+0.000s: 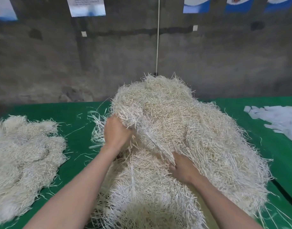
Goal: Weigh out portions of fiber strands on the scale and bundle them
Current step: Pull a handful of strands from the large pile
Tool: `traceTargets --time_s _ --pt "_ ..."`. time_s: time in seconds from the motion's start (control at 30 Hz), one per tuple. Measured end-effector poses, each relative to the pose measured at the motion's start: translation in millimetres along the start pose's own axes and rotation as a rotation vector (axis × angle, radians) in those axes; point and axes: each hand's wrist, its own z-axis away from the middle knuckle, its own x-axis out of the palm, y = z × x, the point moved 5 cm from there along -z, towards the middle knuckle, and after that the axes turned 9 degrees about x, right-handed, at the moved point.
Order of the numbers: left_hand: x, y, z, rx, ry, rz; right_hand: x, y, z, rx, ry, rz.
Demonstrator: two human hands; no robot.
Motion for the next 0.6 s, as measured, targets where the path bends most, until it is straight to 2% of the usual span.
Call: traceTargets --time_s 0.07,0.1,0.17,0.2,0.3,0.4,0.47,0.53,0.6 --pt "-1 -2 4 -0.194 0.127 0.378 3 -4 0 -0.004 -0.017 0.031" --pt "-2 -3 5 -0.347 0.191 0.583 7 -7 1 -0.01 -0.04 0.059" --pt "4 -3 11 -0.669 0.215 0.855 15 -8 3 -0.018 -0.088 0.101" --pt "7 0 12 -0.73 0.207 0.941 17 -8 3 -0.013 -0.105 0.106" --pt "-1 12 9 -0.756 0.215 1.132 15 1 2 0.033 -0.134 0.085" --pt "-15 17 -4 -0.67 0.236 1.227 15 8 3 0.07 -0.164 0.102" --pt "-18 23 -8 -0.629 0.2 1.215 8 -1 6 0.091 -0.184 -0.062" --pt "-16 27 -4 -0.624 0.134 1.195 -15 -29 7 0.006 -0.067 -0.256" --pt "-10 27 1 -0.626 0.064 1.189 -38 -60 10 -0.114 0.05 -0.332"
